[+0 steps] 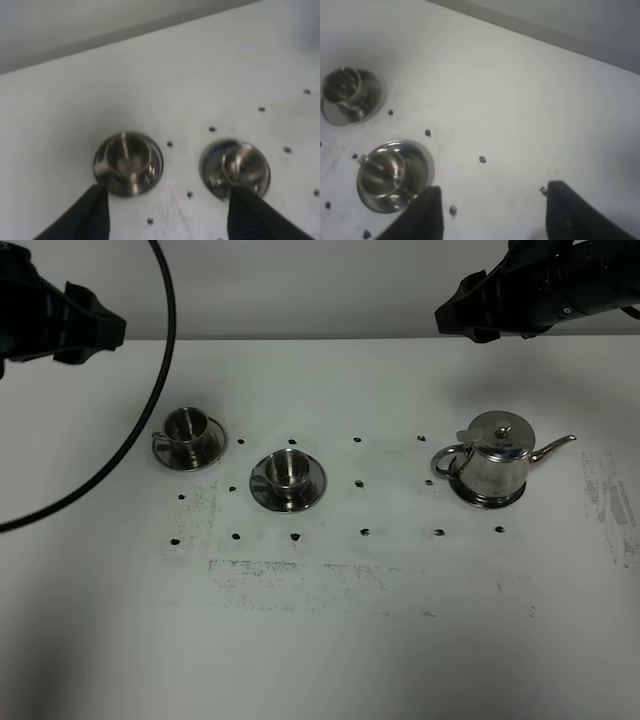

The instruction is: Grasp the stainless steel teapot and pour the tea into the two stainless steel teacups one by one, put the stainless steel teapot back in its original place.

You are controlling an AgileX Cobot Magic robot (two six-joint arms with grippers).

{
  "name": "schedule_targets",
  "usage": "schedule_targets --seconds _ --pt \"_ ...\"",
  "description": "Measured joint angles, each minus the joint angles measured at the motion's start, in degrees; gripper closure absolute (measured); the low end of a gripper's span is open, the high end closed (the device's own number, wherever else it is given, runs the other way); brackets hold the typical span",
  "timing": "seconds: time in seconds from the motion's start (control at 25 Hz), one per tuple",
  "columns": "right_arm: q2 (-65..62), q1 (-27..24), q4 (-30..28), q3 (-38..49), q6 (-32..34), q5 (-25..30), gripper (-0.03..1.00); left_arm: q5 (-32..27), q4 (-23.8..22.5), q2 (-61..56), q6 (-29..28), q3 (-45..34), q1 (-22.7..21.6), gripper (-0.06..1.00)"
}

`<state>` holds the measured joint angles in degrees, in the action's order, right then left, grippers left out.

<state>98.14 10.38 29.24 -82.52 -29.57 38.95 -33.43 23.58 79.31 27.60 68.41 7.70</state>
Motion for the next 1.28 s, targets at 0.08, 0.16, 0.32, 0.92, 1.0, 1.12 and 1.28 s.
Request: schedule_targets --seconds 0.08,0.16,0.32,0.92,1.0,1.12,1.28 --pt "-0.14 0.89 -1.00 0.54 -0.12 -0.48 0.51 0.25 -0.89 -5.04 -0.71 -4.22 -0.18 0.45" --pt "-0.14 1.27 -1.56 0.61 -0.12 -0.59 0.52 0.25 -2.96 -10.43 -3.04 -8.07 -0.54 0.46" --pt "-0.14 1.71 -1.88 0.61 -0.12 -1.13 0.52 -0.87 -10.28 -20.34 -10.33 -14.75 -0.66 0.47" --pt "-0.14 4.20 -3.01 0.61 -0.14 -0.82 0.52 -21.71 -19.28 -52.26 -23.15 -31.84 -0.66 0.47" --pt "-0.14 4.72 -3.25 0.61 -0.14 -0.55 0.52 -23.28 -19.28 -54.90 -24.66 -33.80 -0.66 0.47" --pt "-0.14 5.49 -3.45 0.61 -0.14 -0.49 0.52 -24.83 -19.28 -57.64 -26.33 -36.63 -0.66 0.47" --pt "-0.14 6.01 -3.80 0.61 -0.14 -0.49 0.52 -25.17 -19.28 -59.97 -27.02 -40.12 -0.66 0.47"
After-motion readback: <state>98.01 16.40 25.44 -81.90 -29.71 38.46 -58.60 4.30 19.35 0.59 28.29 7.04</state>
